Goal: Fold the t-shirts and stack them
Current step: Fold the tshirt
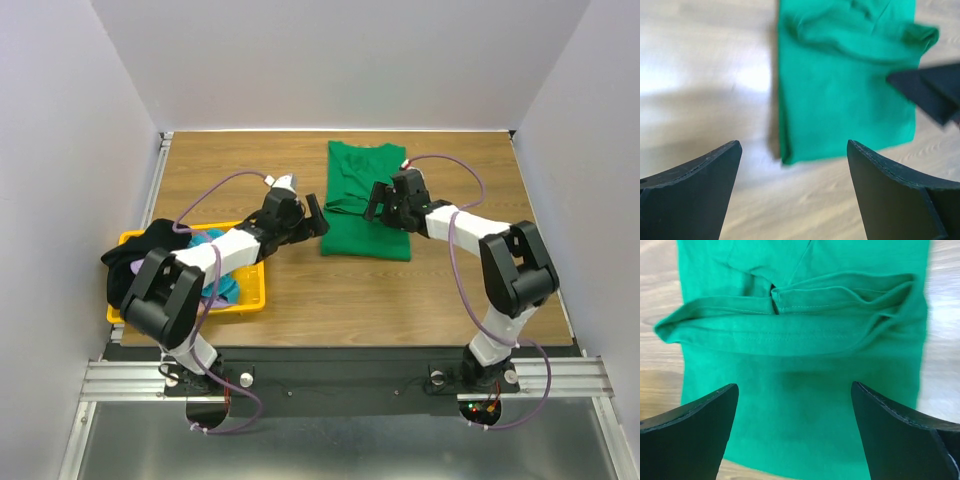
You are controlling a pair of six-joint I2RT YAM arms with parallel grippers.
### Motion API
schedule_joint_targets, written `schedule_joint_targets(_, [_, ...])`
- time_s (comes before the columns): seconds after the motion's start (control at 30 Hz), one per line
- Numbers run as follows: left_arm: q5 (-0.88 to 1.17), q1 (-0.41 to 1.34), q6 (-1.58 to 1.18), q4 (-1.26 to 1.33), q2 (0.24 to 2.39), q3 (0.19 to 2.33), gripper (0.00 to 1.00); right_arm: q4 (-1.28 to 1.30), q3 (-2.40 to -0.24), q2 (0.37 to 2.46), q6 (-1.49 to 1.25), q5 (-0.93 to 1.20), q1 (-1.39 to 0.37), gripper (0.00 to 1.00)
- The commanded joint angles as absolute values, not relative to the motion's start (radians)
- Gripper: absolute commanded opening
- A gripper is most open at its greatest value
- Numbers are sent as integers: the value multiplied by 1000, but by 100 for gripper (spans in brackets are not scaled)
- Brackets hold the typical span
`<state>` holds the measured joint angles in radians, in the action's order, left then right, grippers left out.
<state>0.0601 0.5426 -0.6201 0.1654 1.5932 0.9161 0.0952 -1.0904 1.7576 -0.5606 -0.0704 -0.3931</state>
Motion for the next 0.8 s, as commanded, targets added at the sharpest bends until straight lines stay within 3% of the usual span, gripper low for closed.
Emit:
schedule_joint_targets(0.0, [74,548,-661,229,1477,800,99,14,-1172,1841,-537,-17,-397,100])
schedule_joint_targets(0.43, [32,548,-675,210,1373,699,99,17,-1489,2068,-489,-238,-394,100])
schedule_joint_targets(0.77, [41,549,-677,210,1368,701,99,20,-1743,2224,-439,-244,-387,100])
